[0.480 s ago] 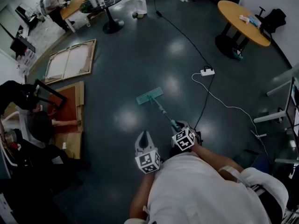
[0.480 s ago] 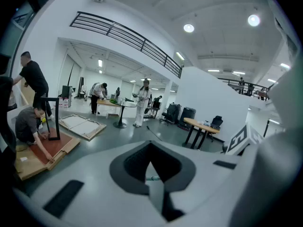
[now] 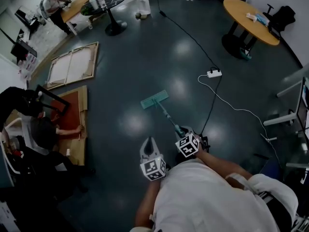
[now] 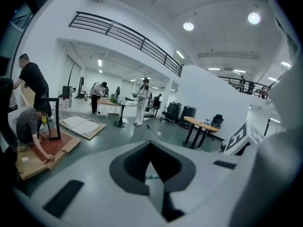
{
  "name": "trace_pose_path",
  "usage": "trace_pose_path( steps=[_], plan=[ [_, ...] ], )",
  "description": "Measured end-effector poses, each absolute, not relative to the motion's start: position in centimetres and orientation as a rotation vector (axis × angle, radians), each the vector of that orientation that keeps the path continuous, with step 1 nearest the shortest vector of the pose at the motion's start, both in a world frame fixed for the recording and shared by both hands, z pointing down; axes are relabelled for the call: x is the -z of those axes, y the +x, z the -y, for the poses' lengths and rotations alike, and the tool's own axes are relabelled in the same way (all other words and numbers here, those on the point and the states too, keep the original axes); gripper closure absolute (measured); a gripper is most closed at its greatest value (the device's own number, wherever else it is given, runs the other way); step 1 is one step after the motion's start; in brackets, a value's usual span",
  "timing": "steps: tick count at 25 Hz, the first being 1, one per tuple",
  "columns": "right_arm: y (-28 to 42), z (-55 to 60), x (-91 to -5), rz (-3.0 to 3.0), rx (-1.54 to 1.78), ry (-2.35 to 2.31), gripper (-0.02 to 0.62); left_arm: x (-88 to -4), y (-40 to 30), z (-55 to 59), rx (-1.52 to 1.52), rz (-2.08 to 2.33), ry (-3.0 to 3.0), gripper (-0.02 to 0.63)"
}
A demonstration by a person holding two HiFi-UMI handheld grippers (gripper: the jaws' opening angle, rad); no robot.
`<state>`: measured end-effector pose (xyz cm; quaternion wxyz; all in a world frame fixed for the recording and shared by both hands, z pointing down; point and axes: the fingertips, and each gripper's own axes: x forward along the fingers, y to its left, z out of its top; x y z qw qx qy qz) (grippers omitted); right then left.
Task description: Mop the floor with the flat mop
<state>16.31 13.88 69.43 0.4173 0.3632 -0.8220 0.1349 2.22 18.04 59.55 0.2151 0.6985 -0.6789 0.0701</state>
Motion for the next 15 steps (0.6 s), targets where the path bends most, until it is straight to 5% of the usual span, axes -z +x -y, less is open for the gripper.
trace_pose_path(
  steps=[15],
  plan=[
    [17.0,-12.3,-71.7,2.094,-0.336,0.856,0.480,-61.4,5.0,-14.9,-0.219,1.931,1.863,0.601]
  ],
)
